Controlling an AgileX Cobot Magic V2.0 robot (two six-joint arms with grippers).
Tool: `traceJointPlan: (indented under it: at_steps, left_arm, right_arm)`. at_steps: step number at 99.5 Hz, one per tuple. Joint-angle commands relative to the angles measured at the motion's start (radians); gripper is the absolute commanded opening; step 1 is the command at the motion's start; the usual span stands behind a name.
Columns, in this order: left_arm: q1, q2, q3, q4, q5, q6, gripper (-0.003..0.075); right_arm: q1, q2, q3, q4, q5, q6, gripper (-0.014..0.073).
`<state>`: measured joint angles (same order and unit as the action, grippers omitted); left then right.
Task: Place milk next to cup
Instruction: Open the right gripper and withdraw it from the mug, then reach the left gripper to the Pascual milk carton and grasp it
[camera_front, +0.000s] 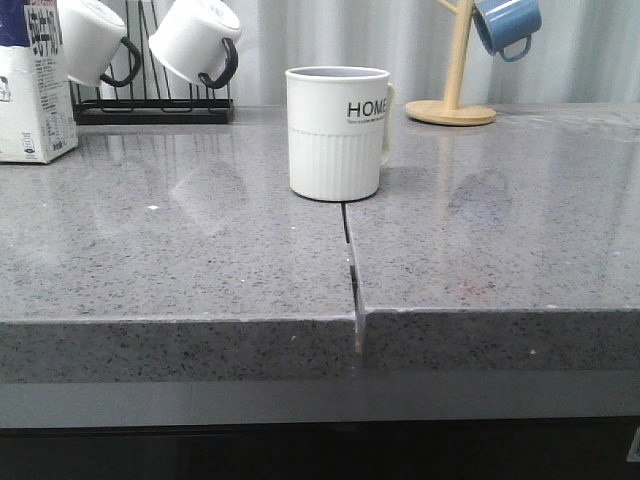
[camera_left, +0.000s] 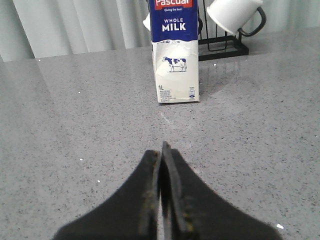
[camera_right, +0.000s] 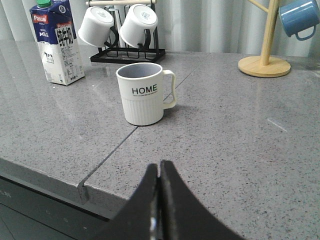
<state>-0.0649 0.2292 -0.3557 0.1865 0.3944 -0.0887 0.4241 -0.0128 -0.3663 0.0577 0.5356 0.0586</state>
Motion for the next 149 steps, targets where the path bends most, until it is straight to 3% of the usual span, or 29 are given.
traceJointPlan:
  at_steps: [1, 6, 21, 28, 44, 62, 149]
  left_arm:
    - [0.002, 0.088, -0.073, 0.023, -0.074, -0.002, 0.0092]
    - [0.002, 0.140, -0.091, 0.023, -0.092, -0.002, 0.0194]
    - [0.002, 0.270, -0.122, 0.022, -0.215, -0.002, 0.0615]
    - [0.002, 0.327, -0.122, 0.022, -0.301, -0.002, 0.0716]
    - [0.002, 0.457, -0.122, -0.011, -0.455, -0.007, 0.0640]
    - [0.002, 0.582, -0.127, -0.018, -0.642, -0.007, 0.0627]
    - [0.024, 1.114, -0.516, -0.114, -0.669, -0.007, 0.0618]
  right_arm:
    - [-0.002, -0.010, -0.020, -0.011, -0.074, -0.007, -0.0070]
    - [-0.002, -0.010, -0.020, -0.011, -0.074, -0.007, -0.0070]
    - [-0.002, -0.010, -0.020, -0.011, -0.074, -0.007, -0.0070]
    - [-0.002, -0.010, -0.020, -0.011, -0.074, -0.007, -0.0070]
    - [-0.002, -0.010, -0.020, -0.011, -0.074, -0.007, -0.0070]
    - [-0.002, -0.010, -0.020, -0.011, -0.074, -0.007, -0.0070]
    - [-0.002, -0.010, -0.020, -0.011, -0.074, -0.007, -0.0070]
